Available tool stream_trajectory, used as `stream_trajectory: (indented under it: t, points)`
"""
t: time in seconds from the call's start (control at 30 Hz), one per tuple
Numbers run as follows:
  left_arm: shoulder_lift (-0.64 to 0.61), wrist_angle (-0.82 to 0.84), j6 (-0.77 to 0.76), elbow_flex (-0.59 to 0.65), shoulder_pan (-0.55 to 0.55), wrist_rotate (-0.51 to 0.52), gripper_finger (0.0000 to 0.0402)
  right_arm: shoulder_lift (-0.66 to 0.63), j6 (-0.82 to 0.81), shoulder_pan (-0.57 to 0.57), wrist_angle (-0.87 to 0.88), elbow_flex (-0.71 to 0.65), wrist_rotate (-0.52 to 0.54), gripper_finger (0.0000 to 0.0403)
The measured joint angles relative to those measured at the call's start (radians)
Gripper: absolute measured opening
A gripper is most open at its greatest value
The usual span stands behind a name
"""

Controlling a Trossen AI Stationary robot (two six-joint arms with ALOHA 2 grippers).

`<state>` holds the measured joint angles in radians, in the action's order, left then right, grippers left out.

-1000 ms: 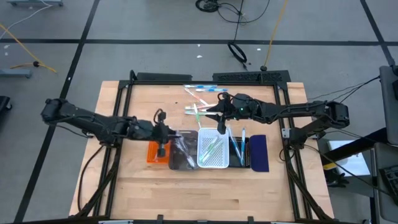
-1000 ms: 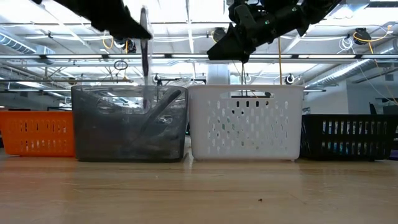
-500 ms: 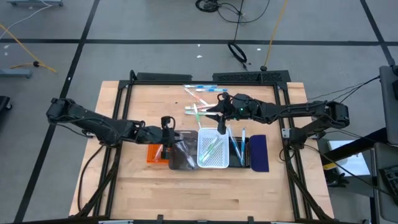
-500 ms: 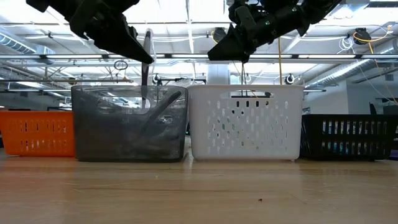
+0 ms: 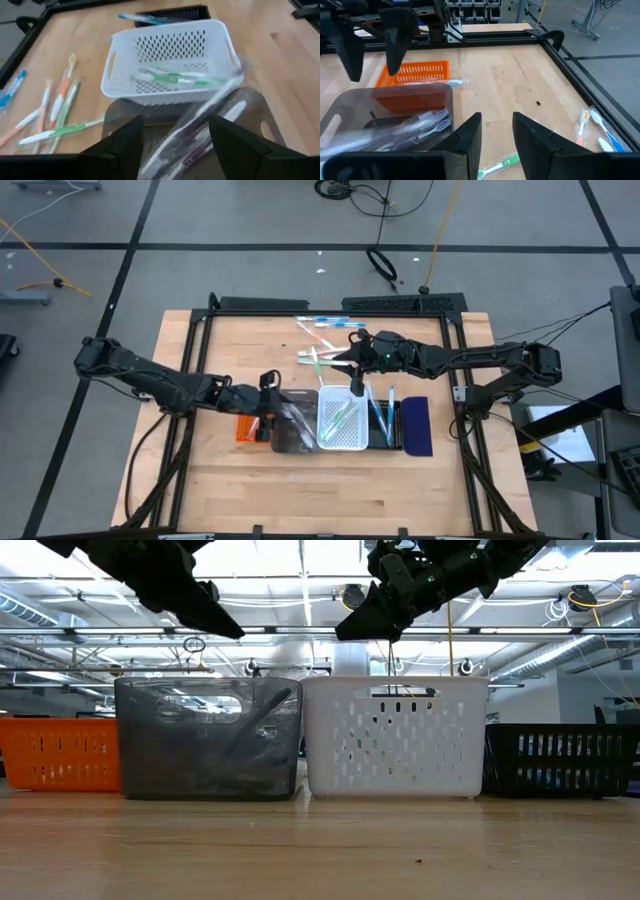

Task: Pick & Place Toothbrushes
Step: Put the purple toothbrush into the left black bin, then put the green toothbrush into the white bin

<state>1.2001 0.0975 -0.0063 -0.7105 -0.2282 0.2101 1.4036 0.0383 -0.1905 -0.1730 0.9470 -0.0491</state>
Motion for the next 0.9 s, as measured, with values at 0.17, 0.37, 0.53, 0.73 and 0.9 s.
stream_trajectory:
  t: [0.17, 0.37, 0.53, 0.73, 0.9]
  points:
    - [-0.004, 0.005, 0.047, 0.000, 0.001, 0.124, 0.0229, 0.000, 0.000, 0.000, 0.006, 0.000, 0.000, 0.0100]
    - [-0.004, 0.005, 0.183, 0.000, 0.085, 0.327, 0.0229, 0.000, -0.016, 0.000, 0.010, 0.000, -0.001, 0.0100]
    - [-0.004, 0.009, 0.206, 0.000, 0.263, 0.165, 0.0229, 0.000, -0.018, 0.000, 0.010, 0.000, -0.001, 0.0100]
    - [0.005, 0.013, 0.229, 0.000, 0.467, 0.011, 0.0229, 0.000, -0.017, 0.000, 0.010, 0.000, -0.001, 0.0100]
    - [0.082, 0.011, 0.223, 0.000, 0.587, -0.092, 0.0224, 0.000, -0.005, 0.000, 0.010, 0.000, 0.000, 0.0100]
